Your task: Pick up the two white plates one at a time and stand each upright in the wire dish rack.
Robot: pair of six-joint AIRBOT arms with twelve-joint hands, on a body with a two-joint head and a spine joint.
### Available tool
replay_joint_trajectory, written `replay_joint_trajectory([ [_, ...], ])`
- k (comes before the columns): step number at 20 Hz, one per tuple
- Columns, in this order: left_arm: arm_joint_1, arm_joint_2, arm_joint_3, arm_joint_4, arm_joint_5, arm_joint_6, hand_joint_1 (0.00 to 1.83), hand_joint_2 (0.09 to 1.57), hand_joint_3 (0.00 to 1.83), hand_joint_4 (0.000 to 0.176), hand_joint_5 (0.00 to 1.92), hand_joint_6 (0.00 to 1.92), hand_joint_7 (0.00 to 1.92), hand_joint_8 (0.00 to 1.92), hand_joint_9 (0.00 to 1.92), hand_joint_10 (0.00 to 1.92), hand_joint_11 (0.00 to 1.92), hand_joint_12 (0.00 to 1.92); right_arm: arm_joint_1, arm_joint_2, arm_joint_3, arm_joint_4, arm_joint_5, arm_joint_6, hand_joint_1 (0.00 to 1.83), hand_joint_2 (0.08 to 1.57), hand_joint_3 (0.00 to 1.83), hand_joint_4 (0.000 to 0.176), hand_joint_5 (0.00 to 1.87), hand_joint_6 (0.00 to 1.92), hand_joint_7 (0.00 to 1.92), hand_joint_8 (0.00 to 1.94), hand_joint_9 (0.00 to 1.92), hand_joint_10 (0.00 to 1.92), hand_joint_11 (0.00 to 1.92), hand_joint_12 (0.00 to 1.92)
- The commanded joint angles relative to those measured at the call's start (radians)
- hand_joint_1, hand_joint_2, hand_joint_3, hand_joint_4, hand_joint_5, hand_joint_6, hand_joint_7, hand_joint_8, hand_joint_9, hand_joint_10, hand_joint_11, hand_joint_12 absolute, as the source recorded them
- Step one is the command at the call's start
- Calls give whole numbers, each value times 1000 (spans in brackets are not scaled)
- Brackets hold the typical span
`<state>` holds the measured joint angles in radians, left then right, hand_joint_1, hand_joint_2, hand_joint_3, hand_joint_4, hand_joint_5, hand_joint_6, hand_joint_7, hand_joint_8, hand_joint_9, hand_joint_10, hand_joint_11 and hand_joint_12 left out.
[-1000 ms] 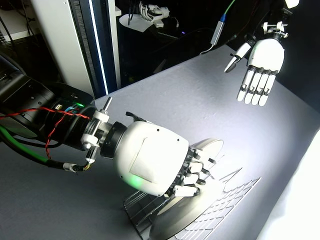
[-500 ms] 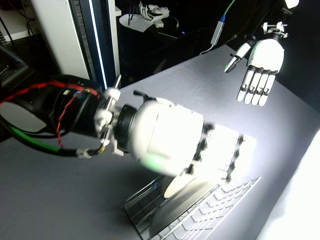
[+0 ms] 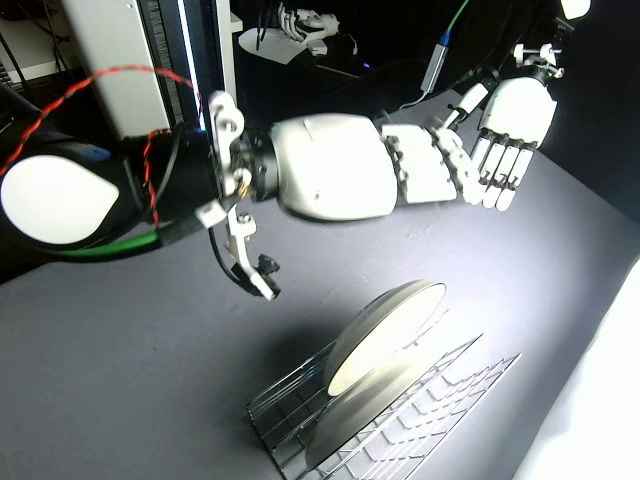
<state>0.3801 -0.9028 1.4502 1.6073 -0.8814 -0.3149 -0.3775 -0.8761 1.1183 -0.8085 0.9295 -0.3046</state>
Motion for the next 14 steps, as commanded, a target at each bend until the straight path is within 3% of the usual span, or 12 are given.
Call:
replay_joint_trajectory([
  [1, -6, 11, 0, -51, -46, -2, 0, 1240, 0, 0, 354, 2, 370, 4, 313, 11, 1, 617, 20, 10, 2, 27, 121, 4, 195, 1129, 2, 0, 425, 40, 493, 32, 421, 75, 0, 1176],
  [4, -12, 19, -23, -22, -74, -2, 0, 1318, 3, 0, 528, 7, 594, 8, 525, 18, 0, 932, 32, 14, 2, -56, 162, 1, 337, 1162, 1, 0, 829, 80, 933, 55, 801, 166, 225, 1375],
  [6, -15, 25, -45, 3, -81, -1, 0, 1364, 12, 0, 579, 14, 653, 16, 564, 19, 26, 916, 40, 18, 3, -97, 189, -7, 356, 1191, 0, 0, 1007, 57, 1097, 47, 860, 363, 310, 1519],
  [7, -16, 27, -49, 5, -82, 0, 0, 1364, 12, 0, 579, 14, 653, 16, 564, 19, 26, 916, 44, 18, 3, -105, 191, -7, 356, 1191, 0, 0, 1007, 57, 1097, 47, 860, 363, 310, 1519],
  [9, -17, 39, -68, 11, -92, 11, 0, 1372, 4, 0, 613, 10, 692, 9, 599, 14, 53, 909, 56, 19, 11, -180, 230, -19, 408, 1191, 0, 0, 1066, 41, 1162, 43, 834, 584, 304, 1564],
  [14, -17, 45, -71, 22, -95, 16, 0, 1385, 0, 0, 708, 5, 796, 3, 703, 9, 104, 945, 68, 18, 16, -237, 238, -35, 482, 1160, 0, 0, 1162, 51, 1256, 50, 890, 721, 378, 1547],
])
